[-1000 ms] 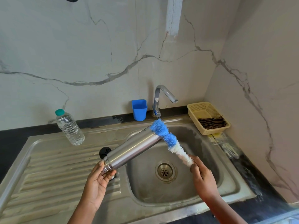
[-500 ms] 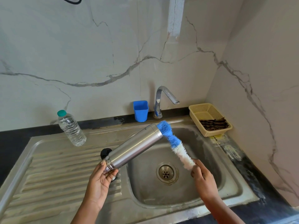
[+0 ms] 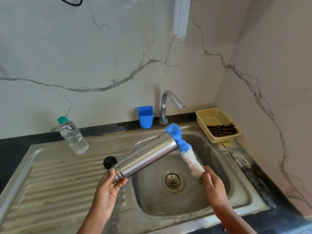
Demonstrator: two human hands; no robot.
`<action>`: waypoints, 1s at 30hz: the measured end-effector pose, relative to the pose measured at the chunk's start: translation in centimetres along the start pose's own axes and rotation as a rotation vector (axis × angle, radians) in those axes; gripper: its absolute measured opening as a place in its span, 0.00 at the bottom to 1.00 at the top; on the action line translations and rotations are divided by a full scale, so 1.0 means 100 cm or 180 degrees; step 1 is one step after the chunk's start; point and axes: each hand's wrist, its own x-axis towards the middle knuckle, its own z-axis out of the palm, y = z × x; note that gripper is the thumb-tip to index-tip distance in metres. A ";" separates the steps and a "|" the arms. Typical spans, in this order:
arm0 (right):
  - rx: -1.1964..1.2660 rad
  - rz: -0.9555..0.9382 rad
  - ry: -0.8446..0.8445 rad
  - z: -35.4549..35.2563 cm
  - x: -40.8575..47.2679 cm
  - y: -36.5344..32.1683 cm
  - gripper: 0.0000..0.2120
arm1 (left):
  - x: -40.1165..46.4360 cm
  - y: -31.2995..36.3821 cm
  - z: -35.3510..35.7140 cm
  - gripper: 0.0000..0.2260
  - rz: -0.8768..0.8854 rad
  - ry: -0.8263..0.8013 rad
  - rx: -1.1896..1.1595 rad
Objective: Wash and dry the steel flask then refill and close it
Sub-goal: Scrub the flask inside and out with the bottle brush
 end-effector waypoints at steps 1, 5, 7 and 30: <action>-0.0088 0.0005 -0.0017 0.001 0.001 0.001 0.14 | -0.001 0.000 0.002 0.19 -0.0003 0.0004 -0.0004; -0.0064 -0.0007 0.0066 0.002 -0.002 0.011 0.13 | -0.003 0.001 0.006 0.15 0.0021 0.0065 -0.0005; 0.0077 -0.0089 0.0161 0.001 -0.007 0.014 0.13 | -0.001 0.000 0.008 0.11 0.0037 0.0082 -0.0030; -0.0560 0.0178 0.0194 -0.045 0.035 0.032 0.14 | -0.005 -0.031 0.055 0.08 0.0181 0.0030 0.0257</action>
